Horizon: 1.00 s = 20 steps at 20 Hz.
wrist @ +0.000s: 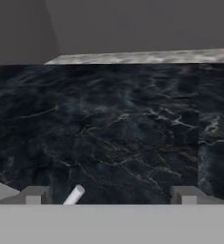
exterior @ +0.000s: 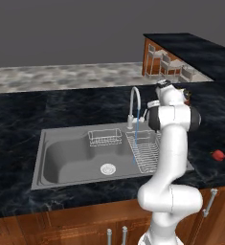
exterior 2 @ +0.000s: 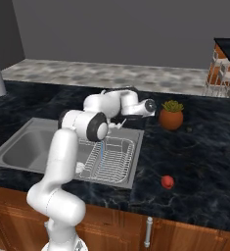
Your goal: Turn on the sink faucet. Then move the bell pepper from the counter to the sink. Turn off the sink. Move the vegetable from the sink to the pot next to the stove. Finally move the pot to the front center burner.
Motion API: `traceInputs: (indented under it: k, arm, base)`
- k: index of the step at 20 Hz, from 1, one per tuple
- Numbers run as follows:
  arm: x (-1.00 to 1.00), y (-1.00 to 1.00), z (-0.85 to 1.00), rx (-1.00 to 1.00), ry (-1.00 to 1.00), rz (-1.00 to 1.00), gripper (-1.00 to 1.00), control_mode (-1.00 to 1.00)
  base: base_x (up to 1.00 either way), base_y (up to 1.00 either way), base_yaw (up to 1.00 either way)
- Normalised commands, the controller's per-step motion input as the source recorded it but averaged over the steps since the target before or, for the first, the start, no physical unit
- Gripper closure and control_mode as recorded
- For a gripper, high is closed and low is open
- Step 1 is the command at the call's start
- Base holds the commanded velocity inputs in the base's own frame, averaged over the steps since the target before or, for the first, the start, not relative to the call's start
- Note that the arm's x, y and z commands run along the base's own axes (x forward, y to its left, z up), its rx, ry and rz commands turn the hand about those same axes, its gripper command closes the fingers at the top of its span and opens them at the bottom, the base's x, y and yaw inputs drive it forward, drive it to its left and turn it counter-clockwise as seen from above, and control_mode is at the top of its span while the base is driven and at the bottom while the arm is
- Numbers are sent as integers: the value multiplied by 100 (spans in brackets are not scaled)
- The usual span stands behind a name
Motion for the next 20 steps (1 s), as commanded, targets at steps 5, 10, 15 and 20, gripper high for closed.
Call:
traceInputs:
  k: [5,10,15,20]
  arm:
    - [-63,-28,43,0,0,-13,-100,-100]
    - [-92,-25,32,0,0,-13,-100,-100]
    - [-100,-21,33,0,0,-11,-100,-100]
    - [-99,-31,35,-3,4,-12,-100,-100]
  base:
    - [0,0,0]
    - [0,0,0]
    - [0,0,0]
    - [0,0,0]
